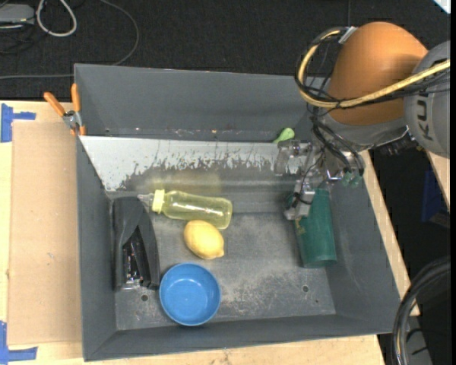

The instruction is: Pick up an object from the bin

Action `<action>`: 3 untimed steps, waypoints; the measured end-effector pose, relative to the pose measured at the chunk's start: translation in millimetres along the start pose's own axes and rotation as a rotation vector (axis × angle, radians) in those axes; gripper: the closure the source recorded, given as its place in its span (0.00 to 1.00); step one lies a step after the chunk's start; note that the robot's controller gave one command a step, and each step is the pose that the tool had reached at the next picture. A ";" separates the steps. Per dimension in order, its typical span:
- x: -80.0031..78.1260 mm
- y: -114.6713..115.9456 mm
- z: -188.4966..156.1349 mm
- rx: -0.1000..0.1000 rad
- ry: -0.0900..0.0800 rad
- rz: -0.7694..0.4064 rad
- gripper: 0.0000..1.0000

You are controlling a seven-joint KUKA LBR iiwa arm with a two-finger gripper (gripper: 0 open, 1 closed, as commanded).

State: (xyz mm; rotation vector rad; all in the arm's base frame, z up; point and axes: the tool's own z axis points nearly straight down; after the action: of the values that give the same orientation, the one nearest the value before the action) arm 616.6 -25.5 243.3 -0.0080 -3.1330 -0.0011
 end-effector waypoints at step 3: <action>8.9 92.4 96.0 0.002 -0.014 -0.115 0.00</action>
Offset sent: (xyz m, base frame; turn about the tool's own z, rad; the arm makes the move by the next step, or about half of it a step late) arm -0.0073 0.1031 -0.1733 -0.0823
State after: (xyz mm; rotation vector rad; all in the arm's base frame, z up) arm 607.4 67.0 147.4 0.1726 -3.1425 0.0012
